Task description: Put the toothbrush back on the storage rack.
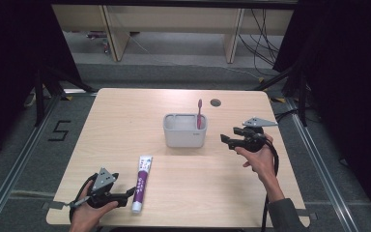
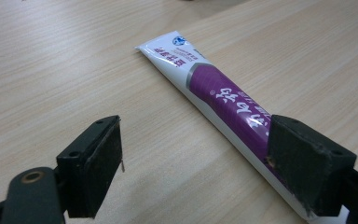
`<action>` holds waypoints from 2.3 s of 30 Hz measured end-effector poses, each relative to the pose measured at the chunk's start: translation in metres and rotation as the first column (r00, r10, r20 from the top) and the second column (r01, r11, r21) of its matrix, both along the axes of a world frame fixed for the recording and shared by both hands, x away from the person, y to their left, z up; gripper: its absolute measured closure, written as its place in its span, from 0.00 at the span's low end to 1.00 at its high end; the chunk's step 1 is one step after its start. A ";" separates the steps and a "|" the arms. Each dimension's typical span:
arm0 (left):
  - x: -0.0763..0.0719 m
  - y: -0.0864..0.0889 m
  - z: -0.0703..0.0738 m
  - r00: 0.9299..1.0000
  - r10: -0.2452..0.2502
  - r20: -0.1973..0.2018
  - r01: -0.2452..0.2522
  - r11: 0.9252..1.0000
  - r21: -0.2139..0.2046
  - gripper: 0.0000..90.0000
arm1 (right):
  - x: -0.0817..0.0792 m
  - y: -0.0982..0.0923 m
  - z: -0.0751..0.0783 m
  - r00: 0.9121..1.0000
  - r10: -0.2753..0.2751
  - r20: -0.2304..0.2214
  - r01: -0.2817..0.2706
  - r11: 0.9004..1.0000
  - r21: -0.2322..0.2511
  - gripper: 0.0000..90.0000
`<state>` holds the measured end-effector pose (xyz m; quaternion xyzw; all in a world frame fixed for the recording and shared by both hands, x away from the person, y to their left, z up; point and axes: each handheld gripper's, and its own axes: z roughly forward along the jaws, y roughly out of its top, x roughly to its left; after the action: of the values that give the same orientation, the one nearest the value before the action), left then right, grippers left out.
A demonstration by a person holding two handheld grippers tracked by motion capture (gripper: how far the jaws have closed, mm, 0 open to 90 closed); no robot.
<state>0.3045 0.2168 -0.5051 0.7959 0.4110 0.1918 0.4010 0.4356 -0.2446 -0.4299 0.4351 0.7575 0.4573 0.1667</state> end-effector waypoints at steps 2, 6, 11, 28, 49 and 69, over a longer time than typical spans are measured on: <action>0.000 0.000 0.000 1.000 0.000 -0.002 0.000 1.000 -0.001 0.20 | -0.002 -0.006 -0.001 1.000 0.003 0.023 -0.002 1.000 -0.027 0.38; 0.000 0.001 0.000 1.000 0.003 0.000 -0.003 1.000 -0.003 0.20 | -0.009 -0.012 -0.005 1.000 -0.011 -0.006 0.011 1.000 -0.007 0.38; 0.000 0.001 0.000 1.000 0.003 -0.001 -0.003 1.000 -0.001 0.20 | -0.015 -0.021 -0.008 1.000 -0.014 -0.005 0.013 0.999 -0.034 0.38; 0.001 -0.001 0.000 1.000 0.025 0.005 -0.025 0.999 -0.036 0.19 | -0.039 -0.030 -0.018 0.999 -0.025 -0.022 0.023 0.997 -0.070 0.35; 0.002 -0.001 -0.002 1.000 0.030 0.000 -0.030 0.999 -0.030 0.19 | -0.070 -0.029 -0.041 0.996 0.018 -0.084 -0.026 0.996 -0.089 0.34; 0.003 -0.001 -0.001 1.000 0.005 -0.011 -0.005 1.000 -0.006 0.19 | -0.100 -0.031 -0.058 0.986 0.028 -0.166 -0.048 0.991 -0.122 0.28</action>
<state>0.3072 0.2160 -0.5061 0.7946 0.4160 0.1870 0.4007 0.3351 -0.2758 -0.4883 0.4454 0.8041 0.3745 0.1219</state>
